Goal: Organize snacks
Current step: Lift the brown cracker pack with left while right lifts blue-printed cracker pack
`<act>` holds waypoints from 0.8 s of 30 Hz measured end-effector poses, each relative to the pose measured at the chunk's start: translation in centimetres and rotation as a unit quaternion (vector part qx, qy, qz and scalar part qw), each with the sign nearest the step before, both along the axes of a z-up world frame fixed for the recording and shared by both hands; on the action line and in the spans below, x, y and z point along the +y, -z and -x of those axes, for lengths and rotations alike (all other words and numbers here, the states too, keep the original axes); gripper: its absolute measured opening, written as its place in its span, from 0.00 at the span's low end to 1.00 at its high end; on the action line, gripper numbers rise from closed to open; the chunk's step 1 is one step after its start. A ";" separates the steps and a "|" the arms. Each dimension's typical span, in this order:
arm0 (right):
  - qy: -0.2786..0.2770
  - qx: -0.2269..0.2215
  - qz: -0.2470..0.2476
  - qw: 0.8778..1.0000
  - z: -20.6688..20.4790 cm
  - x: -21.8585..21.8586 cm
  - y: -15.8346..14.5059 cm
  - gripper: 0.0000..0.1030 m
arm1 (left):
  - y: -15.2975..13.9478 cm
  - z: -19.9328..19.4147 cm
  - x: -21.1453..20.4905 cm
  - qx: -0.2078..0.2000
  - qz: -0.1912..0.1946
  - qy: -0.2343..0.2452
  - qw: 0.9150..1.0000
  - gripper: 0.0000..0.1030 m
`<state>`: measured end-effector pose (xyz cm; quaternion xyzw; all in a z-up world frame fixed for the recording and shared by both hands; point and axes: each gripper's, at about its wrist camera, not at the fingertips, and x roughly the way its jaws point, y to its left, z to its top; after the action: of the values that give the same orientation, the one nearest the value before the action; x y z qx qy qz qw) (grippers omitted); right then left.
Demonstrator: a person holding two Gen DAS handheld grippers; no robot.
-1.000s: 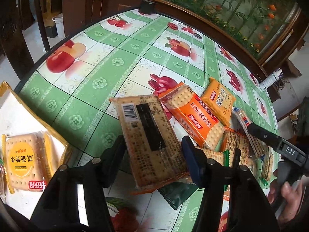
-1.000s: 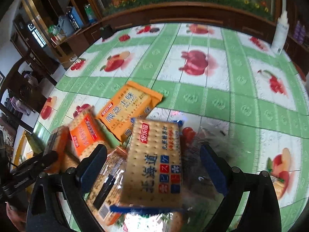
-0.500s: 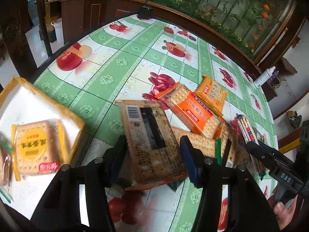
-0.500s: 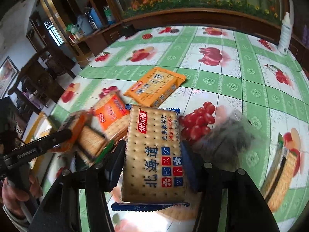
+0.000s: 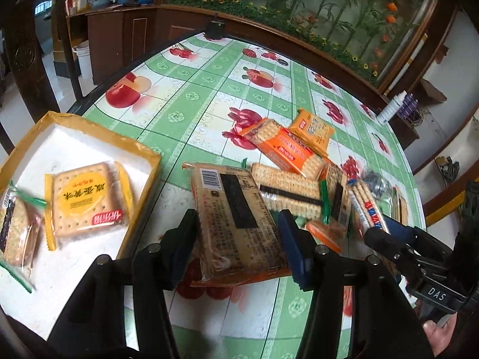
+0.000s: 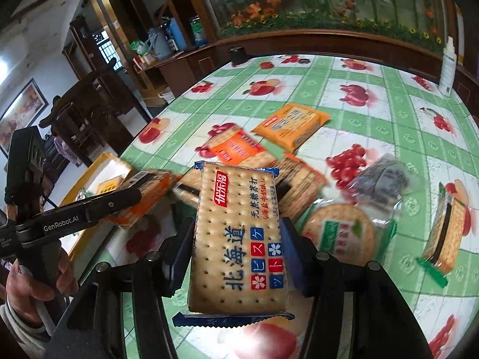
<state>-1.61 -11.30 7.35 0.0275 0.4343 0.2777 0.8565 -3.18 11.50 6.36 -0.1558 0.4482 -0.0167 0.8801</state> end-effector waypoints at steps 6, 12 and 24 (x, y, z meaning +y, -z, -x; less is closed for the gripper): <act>-0.007 0.000 -0.006 1.000 1.2 0.8 0.0 0.55 | -0.8 1.7 0.1 -0.016 -0.004 0.014 1.000 0.53; -0.009 -0.009 -0.011 1.000 1.8 1.3 -1.0 0.55 | -0.5 1.7 0.2 -0.003 0.001 0.032 0.999 0.37; -0.002 0.006 -0.016 1.000 2.1 1.1 0.0 0.55 | 3.6 1.1 -1.9 0.047 -0.002 0.055 0.997 0.66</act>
<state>-3.72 -10.17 7.38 0.0420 0.4347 0.2866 0.8527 -4.32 9.56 2.78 -0.1294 0.4973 -0.0567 0.8560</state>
